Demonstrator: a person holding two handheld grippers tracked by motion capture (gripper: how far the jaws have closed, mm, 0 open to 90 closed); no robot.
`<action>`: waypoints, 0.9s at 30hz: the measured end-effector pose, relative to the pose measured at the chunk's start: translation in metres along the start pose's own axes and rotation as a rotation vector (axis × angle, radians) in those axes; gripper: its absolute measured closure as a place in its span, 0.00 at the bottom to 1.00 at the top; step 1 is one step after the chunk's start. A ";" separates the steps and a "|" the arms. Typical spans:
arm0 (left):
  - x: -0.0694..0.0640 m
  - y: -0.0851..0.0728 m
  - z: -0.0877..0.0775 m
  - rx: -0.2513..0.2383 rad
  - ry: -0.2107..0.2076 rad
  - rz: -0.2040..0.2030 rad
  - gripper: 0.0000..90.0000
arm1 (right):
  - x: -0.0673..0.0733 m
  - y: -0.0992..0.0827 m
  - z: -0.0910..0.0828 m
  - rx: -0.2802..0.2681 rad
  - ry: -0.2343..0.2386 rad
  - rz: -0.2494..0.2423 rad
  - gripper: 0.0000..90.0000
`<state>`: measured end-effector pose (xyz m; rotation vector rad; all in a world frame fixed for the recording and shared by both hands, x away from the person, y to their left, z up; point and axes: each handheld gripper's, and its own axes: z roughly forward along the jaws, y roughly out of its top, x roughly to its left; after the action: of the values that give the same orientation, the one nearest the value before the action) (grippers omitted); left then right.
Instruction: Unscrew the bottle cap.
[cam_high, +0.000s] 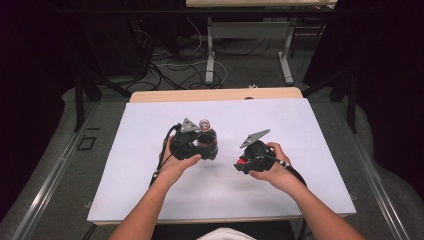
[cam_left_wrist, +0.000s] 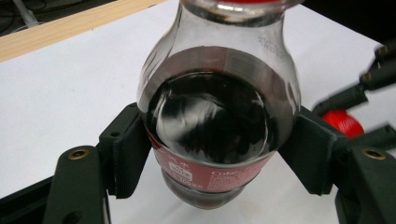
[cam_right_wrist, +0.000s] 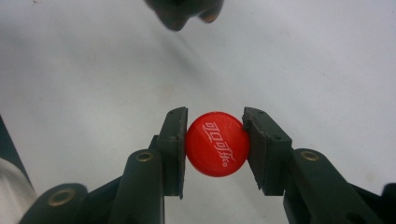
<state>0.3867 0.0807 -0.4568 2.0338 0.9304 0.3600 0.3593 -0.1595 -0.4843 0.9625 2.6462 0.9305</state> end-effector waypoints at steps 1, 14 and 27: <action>0.001 0.002 0.004 -0.004 -0.001 -0.004 0.34 | -0.001 -0.002 0.001 -0.009 0.001 0.000 0.68; 0.007 0.026 0.051 -0.026 0.054 -0.036 0.34 | -0.006 -0.017 0.009 -0.073 0.006 0.062 0.68; 0.021 0.021 0.081 0.020 0.100 -0.055 0.33 | -0.008 -0.020 0.014 -0.067 0.005 0.073 0.68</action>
<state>0.4559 0.0407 -0.4901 2.0191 1.0530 0.4275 0.3601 -0.1691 -0.5083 1.0487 2.5819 1.0310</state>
